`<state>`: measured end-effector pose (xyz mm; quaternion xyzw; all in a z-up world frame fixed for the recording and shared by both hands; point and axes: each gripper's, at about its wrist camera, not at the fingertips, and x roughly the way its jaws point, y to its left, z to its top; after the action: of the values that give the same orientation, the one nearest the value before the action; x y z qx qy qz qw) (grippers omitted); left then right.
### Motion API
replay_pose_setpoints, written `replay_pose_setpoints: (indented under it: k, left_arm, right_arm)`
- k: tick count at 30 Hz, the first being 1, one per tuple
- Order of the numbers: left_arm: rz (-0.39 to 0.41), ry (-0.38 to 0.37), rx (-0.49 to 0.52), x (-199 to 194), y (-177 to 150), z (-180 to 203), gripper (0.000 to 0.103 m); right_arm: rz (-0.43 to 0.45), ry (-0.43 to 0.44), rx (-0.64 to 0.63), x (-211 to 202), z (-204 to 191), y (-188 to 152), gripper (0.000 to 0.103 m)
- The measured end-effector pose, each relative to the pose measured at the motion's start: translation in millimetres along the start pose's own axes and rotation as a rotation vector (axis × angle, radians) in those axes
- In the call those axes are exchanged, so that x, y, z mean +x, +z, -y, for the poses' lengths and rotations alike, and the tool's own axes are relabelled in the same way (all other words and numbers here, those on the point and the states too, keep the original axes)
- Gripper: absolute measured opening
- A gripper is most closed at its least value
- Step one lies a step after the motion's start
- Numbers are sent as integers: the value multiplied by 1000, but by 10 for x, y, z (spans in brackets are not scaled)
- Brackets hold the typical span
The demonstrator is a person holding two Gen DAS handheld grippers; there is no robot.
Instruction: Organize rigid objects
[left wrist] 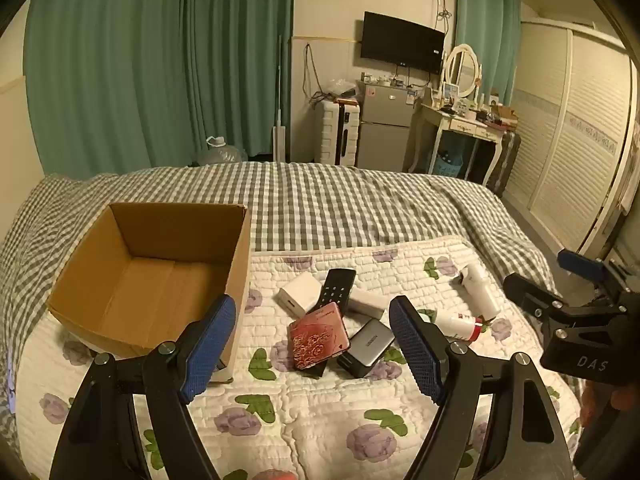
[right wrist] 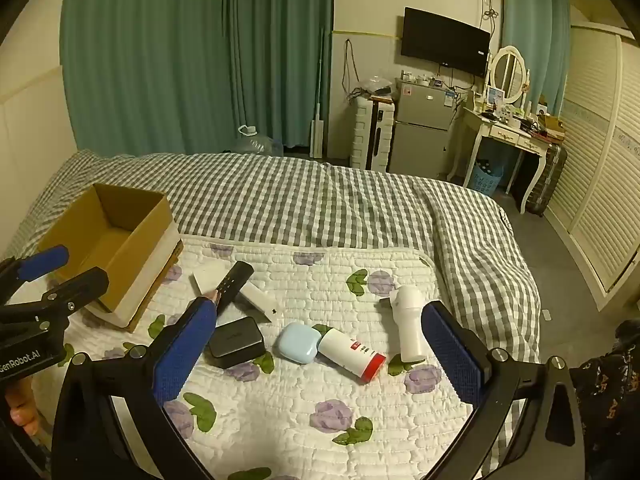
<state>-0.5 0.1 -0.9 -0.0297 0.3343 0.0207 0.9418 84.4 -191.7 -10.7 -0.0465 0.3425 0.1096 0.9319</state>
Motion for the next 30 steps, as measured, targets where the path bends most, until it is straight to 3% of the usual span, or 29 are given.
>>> replay_pose_setpoints:
  k: [30]
  left_arm:
    - [-6,28,17,49,-11,26,82]
  right_arm:
    - [-11,25,-8,13,19,-2,103]
